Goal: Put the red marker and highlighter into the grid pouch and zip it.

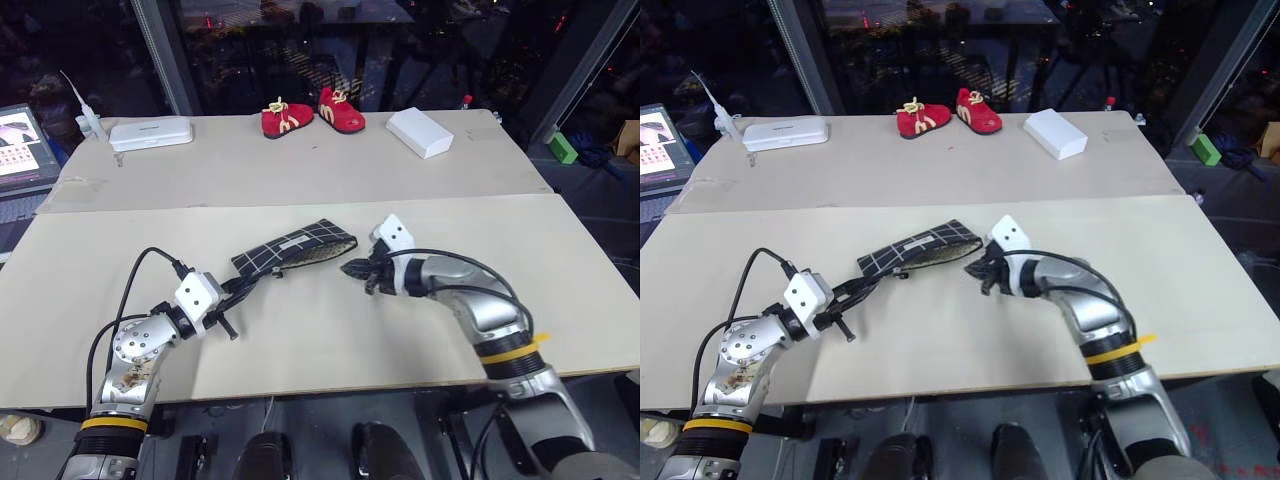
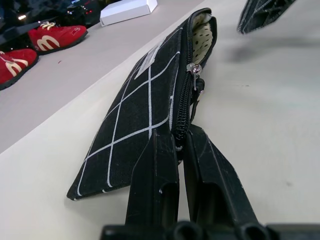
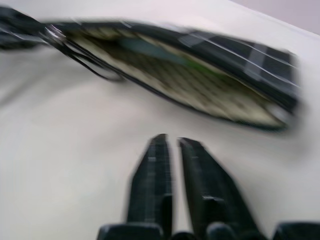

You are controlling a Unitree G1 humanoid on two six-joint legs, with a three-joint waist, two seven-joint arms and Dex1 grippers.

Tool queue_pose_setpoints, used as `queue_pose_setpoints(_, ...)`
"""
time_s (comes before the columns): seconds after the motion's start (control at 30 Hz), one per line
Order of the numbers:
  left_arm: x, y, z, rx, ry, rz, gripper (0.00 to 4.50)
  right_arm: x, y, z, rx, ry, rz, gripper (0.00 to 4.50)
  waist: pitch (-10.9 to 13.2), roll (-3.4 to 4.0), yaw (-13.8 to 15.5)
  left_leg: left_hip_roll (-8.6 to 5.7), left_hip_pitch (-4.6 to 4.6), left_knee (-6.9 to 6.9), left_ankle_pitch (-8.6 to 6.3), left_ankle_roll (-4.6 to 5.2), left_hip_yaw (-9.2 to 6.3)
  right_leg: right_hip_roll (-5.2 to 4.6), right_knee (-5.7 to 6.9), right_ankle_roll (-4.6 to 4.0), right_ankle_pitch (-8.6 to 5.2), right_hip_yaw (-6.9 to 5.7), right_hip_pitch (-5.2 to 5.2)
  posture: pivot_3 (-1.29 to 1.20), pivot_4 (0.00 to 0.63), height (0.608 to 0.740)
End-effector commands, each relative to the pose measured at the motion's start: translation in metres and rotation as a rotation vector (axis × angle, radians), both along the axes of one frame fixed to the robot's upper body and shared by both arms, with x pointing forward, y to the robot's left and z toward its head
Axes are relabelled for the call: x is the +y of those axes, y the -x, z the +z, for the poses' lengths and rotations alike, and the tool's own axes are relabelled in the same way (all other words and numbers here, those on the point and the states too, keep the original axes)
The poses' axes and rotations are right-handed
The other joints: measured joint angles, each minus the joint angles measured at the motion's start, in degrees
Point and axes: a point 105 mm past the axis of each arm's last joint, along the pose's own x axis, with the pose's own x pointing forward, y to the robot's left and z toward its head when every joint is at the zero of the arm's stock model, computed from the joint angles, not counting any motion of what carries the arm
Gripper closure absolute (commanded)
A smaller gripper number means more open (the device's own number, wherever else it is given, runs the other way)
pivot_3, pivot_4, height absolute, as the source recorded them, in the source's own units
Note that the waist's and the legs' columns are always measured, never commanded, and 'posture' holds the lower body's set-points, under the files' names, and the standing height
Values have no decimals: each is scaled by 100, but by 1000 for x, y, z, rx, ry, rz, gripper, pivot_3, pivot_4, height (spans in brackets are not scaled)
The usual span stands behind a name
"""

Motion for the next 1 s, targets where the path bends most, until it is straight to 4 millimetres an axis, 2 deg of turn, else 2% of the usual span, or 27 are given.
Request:
queue_pose_setpoints(0.03,-2,-3,12,-51,12,-4,4500,18,6,11,6,-47,32,2399,0,0,39,-1,-1,0,0,0,0,-1,-1,0,0,0,0,0,150,740)
queue_pose_setpoints(0.1,-2,-3,13,-52,13,-4,4500,26,8,2,41,-34,40,1760,0,0,51,-2,-1,0,0,0,1,-2,-3,0,0,0,1,0,150,740)
queue_pose_setpoints(0.13,-2,-4,15,-56,25,-1,4500,31,9,-4,65,-29,39,1172,0,0,54,-3,-1,0,0,0,1,-2,-3,0,0,0,1,0,150,740)
queue_pose_setpoints(0.17,-2,-6,18,-60,39,3,4500,36,10,-8,82,-28,44,1041,0,0,55,-3,-1,0,0,0,1,-3,-4,0,0,0,1,0,150,740)
queue_pose_setpoints(0.33,-4,-11,33,-71,123,24,4500,56,11,-6,68,-42,76,1041,0,0,54,-3,-1,0,1,-1,0,-1,-2,0,0,-1,1,0,150,740)
queue_pose_setpoints(0.4,-8,-10,37,-69,138,11,4500,65,3,-3,48,-51,57,1041,0,0,38,-4,-2,0,1,0,-1,-2,-2,0,0,-1,1,0,150,740)
queue_pose_setpoints(0.53,-8,-8,31,-52,110,4,4500,83,-12,8,-7,-72,41,1041,0,0,18,-3,0,0,1,-1,1,1,-1,0,0,0,0,0,150,740)
queue_pose_setpoints(0.7,-9,-5,26,-45,84,-7,4500,105,-8,23,13,-145,107,1041,0,0,22,-1,-4,0,1,-2,1,1,-1,0,0,-2,-1,0,150,740)
queue_pose_setpoints(0.9,-9,-6,27,-50,84,-3,4500,111,-8,21,18,-140,122,1041,0,0,36,-2,-5,0,1,-2,0,-2,-1,0,0,-2,0,0,150,740)
queue_pose_setpoints(1.0,-8,-6,27,-50,82,-1,4500,107,-9,18,13,-136,116,1731,0,0,32,-2,-5,0,1,-2,0,-1,-1,0,0,-2,-1,0,150,740)
